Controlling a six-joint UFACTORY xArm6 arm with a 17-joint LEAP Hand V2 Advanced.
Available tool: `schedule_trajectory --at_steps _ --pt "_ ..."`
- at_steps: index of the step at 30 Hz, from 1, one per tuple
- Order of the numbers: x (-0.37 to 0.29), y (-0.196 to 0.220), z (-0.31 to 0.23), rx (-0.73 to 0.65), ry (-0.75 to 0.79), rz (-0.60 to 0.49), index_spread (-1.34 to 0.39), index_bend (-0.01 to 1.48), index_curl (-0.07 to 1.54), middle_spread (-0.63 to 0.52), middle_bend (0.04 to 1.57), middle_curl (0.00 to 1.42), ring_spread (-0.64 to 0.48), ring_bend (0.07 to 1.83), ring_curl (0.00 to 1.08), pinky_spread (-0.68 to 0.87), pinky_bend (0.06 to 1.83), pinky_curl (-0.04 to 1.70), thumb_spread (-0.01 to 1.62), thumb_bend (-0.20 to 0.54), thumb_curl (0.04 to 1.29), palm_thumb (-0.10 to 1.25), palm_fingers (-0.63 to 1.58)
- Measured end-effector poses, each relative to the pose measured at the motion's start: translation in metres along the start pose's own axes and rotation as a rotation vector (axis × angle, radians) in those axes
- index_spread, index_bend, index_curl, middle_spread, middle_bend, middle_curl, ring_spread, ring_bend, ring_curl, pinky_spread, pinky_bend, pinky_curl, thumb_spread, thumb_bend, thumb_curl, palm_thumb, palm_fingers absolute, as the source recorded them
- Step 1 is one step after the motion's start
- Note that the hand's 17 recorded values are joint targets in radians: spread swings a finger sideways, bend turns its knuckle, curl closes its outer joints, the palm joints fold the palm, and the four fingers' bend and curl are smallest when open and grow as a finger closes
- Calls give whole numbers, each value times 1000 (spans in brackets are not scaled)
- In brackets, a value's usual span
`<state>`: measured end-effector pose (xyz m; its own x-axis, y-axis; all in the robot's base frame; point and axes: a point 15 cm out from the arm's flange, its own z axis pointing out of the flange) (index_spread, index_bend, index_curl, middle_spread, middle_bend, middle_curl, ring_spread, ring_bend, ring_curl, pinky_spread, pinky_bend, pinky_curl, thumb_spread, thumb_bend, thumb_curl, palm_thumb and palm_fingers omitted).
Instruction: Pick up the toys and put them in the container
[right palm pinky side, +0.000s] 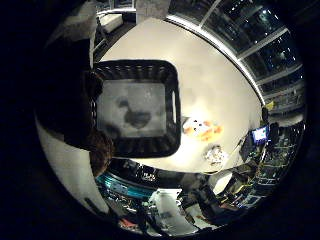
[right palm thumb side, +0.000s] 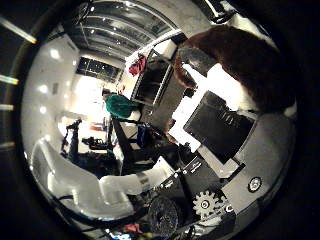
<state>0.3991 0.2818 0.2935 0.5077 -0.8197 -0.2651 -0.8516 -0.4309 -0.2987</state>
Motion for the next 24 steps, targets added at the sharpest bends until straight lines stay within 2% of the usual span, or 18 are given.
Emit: schedule_trajectory --at_steps 1,2,3,4,5,6,7,8,11,17,24 --pt "0 1 1 -4 0 -11 -269 830 611 -127 1139 518 -185 1364 497 -399 1046 743 868 -36 658 827 986" --pt "1 3 3 -12 2 -17 -325 707 593 -153 1043 493 -205 1297 489 -411 1068 748 881 -26 648 831 648" --pt "1 6 4 -25 1 -23 -376 719 603 -159 962 473 -181 1146 464 -319 990 770 917 -17 636 841 239" --pt "0 12 5 -46 0 -33 -402 718 590 -164 959 467 -174 1120 456 -285 972 770 929 -19 629 843 245" --pt "-1 17 6 -67 -3 -49 -457 739 542 -123 812 406 -58 840 349 -63 895 716 964 -21 613 842 -32" --pt "-1 21 7 -84 -7 -68 -479 703 494 -89 706 365 18 706 277 69 842 652 987 -22 600 837 -120" --pt "-1 25 8 -99 -10 -91 -485 668 471 -71 646 345 54 657 251 140 816 622 994 -25 592 831 -129" --pt "-1 28 9 -112 -14 -114 -496 556 420 -22 516 305 125 565 214 282 750 560 1008 -24 574 828 -155" --pt "7 31 7 -121 -14 -141 -509 407 362 36 350 269 195 442 184 417 643 474 1015 -27 540 808 -97" --pt "41 33 -9 -115 15 -115 -508 254 327 72 204 271 228 306 176 479 531 381 1008 -29 483 775 3" --pt "126 59 -52 -156 143 -39 -440 164 312 74 204 295 221 263 193 468 466 338 1017 -26 442 749 45"
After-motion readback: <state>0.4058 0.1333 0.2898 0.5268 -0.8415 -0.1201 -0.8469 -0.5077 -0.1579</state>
